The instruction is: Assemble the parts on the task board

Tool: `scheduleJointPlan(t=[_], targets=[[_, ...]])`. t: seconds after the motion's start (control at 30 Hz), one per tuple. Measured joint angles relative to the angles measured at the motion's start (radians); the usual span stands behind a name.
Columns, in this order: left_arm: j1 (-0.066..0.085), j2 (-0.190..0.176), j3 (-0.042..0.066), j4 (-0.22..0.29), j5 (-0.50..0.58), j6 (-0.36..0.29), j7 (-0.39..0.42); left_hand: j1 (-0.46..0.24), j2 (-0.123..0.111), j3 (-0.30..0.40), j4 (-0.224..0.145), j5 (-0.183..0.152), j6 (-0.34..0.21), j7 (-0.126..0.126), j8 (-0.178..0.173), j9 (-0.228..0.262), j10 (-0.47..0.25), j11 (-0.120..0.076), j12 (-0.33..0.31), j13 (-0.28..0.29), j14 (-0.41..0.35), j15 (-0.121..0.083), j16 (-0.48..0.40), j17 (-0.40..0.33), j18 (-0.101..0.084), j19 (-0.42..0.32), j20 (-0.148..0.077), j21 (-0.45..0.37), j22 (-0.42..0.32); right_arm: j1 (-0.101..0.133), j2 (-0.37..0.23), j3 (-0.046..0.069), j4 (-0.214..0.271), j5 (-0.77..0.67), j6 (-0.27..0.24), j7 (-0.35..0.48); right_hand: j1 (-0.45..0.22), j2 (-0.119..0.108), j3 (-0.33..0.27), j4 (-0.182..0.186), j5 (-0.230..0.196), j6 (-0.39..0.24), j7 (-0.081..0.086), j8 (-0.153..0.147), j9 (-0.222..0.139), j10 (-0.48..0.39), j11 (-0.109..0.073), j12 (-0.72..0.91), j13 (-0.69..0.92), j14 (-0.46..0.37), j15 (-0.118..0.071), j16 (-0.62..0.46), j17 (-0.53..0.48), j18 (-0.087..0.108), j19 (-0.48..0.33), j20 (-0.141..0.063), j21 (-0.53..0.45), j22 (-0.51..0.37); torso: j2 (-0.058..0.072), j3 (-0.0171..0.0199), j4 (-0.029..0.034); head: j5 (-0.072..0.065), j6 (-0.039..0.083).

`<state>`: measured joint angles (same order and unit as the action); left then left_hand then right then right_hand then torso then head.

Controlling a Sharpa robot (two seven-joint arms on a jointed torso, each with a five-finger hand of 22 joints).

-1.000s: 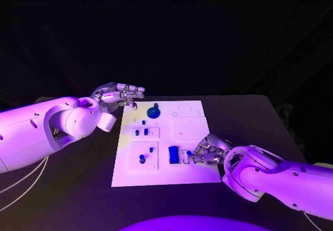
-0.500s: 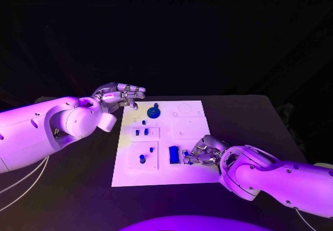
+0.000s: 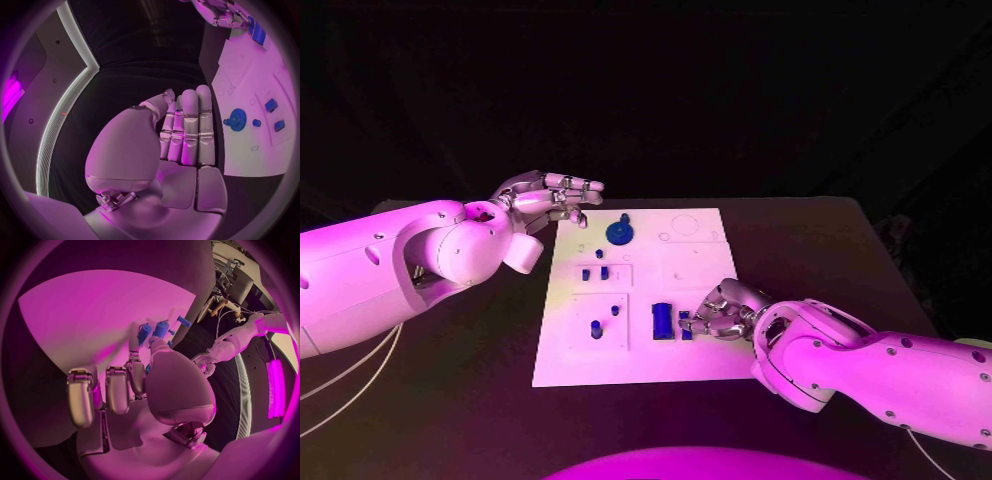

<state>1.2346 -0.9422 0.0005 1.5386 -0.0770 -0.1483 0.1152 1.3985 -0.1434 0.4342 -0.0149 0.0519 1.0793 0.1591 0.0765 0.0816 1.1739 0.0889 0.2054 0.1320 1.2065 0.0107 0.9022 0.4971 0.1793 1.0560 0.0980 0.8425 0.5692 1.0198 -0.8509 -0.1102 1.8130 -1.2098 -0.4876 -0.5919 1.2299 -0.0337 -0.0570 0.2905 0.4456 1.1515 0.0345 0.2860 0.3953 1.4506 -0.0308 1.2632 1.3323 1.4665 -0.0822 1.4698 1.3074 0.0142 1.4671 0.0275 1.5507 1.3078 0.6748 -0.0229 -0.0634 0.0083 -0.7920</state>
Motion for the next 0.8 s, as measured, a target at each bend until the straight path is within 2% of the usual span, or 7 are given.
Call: scheduleJointPlan(t=[0.17, 0.23, 0.47, 0.6, 0.73, 0.8], targets=[[0.0, 0.0, 0.0, 0.0, 0.0, 0.001, -0.001, 0.0, 0.0, 0.0, 0.0, 0.0, 0.0, 0.0, 0.0, -0.001, 0.0, 0.0, 0.0, 0.0, 0.0, 0.0, 0.0, -0.001, 0.0, 0.004, 0.004, 0.0, -0.001, 0.0, 0.002, 0.0, -0.002, 0.0, -0.001, 0.001, -0.056, 0.008, -0.044, -0.001, -0.096, -0.003, 0.003, 0.0, 0.003, 0.001, 0.001, -0.001, -0.028, 0.0, 0.0, 0.0, 0.0, 0.0, 0.0, 0.0, 0.0, 0.0, 0.0, 0.0, -0.0003, 0.001, 0.0], [0.0, 0.0, 0.0, 0.0, 0.0, 0.002, -0.002, 0.0, 0.0, 0.0, 0.0, 0.0, 0.0, 0.0, 0.0, -0.001, 0.0, 0.0, 0.0, 0.0, 0.0, 0.0, 0.0, -0.001, 0.0, 0.004, 0.004, 0.0, -0.001, 0.0, 0.002, 0.0, -0.002, 0.0, -0.002, 0.002, -0.064, 0.009, -0.053, -0.002, -0.115, -0.003, 0.003, 0.0, 0.005, 0.001, 0.001, -0.001, -0.026, 0.0, 0.0, 0.0, 0.0, 0.0, 0.0, 0.0, 0.0, 0.0, 0.0, 0.0, -0.0008, 0.001, 0.0], [0.0, 0.0, 0.0, 0.0, 0.0, 0.003, -0.004, 0.0, 0.0, 0.0, 0.0, 0.0, 0.0, 0.0, 0.0, -0.001, 0.0, 0.0, 0.0, 0.0, 0.0, 0.0, 0.0, -0.001, 0.0, 0.004, 0.004, 0.0, -0.001, 0.0, -0.008, 0.0, 0.006, -0.003, -0.004, 0.009, -0.065, 0.011, -0.059, -0.008, -0.113, -0.003, 0.003, 0.0, 0.007, 0.001, 0.001, -0.001, -0.024, 0.0, 0.0, 0.0, 0.0, 0.0, -0.001, 0.001, 0.0, 0.0, 0.0, 0.0006, -0.0009, 0.0, 0.001], [0.0, -0.001, 0.0, 0.0, 0.0, 0.004, -0.005, 0.0, 0.0, 0.0, 0.0, 0.0, 0.0, 0.0, 0.0, -0.001, 0.0, 0.0, 0.0, 0.0, 0.0, 0.0, 0.0, -0.001, 0.0, 0.004, 0.004, 0.0, -0.001, 0.0, -0.024, 0.0, 0.016, -0.008, -0.004, 0.015, -0.024, 0.011, -0.061, -0.02, -0.101, -0.003, 0.003, 0.0, 0.009, 0.001, 0.001, 0.0, -0.02, 0.0, 0.0, 0.0, 0.0, 0.0, -0.001, 0.001, 0.0, 0.0, 0.0, 0.0006, -0.0008, 0.0, 0.002], [0.0, -0.002, 0.0, 0.0, 0.0, 0.005, -0.005, 0.0, 0.0, 0.0, 0.0, 0.0, 0.0, 0.0, 0.0, -0.001, 0.0, 0.0, 0.0, 0.0, 0.0, 0.0, 0.0, -0.001, 0.0, 0.004, 0.004, 0.0, -0.001, 0.0, -0.048, 0.0, 0.03, -0.019, 0.001, 0.029, 0.03, 0.001, -0.056, -0.053, -0.102, -0.007, 0.007, 0.0, 0.012, 0.002, 0.003, -0.001, -0.019, 0.0, 0.0, 0.0, 0.0, 0.0, -0.001, 0.001, -0.005, 0.0, 0.0, 0.0009, -0.0009, 0.002, 0.003], [0.0, -0.003, 0.0, 0.0, 0.0, 0.005, -0.006, 0.0, 0.0, 0.0, 0.0, 0.0, 0.0, 0.0, 0.0, -0.001, 0.0, 0.0, 0.0, 0.0, 0.0, 0.0, 0.0, -0.001, 0.0, 0.004, 0.004, 0.0, -0.001, -0.001, -0.058, 0.0, 0.036, -0.027, 0.007, 0.038, 0.056, -0.005, -0.056, -0.069, -0.126, -0.007, 0.007, 0.0, 0.013, 0.002, 0.003, -0.005, -0.018, 0.0, 0.0, 0.0, 0.001, 0.0, -0.001, 0.001, -0.009, 0.0, -0.001, 0.0009, -0.0014, 0.003, 0.004]])
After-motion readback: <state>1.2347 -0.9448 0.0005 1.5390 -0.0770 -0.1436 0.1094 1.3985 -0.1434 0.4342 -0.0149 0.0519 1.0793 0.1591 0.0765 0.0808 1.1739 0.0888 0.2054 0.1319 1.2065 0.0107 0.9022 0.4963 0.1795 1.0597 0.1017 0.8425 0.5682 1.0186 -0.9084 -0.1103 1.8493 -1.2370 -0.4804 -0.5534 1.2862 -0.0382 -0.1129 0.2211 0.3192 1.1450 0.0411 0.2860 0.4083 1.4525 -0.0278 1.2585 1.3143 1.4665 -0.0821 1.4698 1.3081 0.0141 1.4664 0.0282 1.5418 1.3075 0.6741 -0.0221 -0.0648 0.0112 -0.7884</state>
